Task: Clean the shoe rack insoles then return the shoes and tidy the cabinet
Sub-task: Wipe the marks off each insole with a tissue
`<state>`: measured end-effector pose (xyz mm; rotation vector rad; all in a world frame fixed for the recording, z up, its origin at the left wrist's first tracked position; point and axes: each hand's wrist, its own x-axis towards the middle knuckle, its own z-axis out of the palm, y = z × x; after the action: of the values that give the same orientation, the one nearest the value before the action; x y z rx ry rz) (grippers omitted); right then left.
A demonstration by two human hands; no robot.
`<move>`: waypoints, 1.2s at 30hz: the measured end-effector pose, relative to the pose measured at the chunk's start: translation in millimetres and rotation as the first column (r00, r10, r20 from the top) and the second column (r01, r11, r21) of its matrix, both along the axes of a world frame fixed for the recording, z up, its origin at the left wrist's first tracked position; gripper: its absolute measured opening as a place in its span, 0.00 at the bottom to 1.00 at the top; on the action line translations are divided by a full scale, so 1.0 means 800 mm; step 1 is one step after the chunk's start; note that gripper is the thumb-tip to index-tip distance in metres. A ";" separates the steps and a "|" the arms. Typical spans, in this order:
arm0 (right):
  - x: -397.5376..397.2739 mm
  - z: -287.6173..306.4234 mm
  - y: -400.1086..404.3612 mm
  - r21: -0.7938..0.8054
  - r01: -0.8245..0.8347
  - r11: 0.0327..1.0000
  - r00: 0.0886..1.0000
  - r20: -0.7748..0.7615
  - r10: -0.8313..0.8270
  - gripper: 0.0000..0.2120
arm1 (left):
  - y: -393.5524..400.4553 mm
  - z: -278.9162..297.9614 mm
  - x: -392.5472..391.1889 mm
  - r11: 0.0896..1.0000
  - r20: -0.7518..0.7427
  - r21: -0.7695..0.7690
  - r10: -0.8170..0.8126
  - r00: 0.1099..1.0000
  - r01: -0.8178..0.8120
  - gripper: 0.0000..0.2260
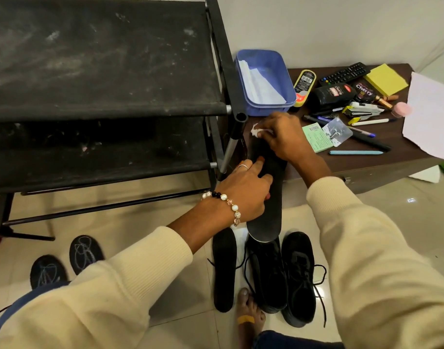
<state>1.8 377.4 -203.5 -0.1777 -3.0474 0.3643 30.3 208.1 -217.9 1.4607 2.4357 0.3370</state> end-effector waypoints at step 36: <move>0.013 -0.003 0.006 0.109 -0.052 0.993 0.996 0.072 0.044 0.16 | -0.005 0.008 -0.006 0.995 -0.098 -0.099 0.006 0.995 -0.016 0.31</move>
<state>12.0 382.5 -205.9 -0.1135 -3.1343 0.1947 25.4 204.4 -211.3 1.4542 2.4981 0.1461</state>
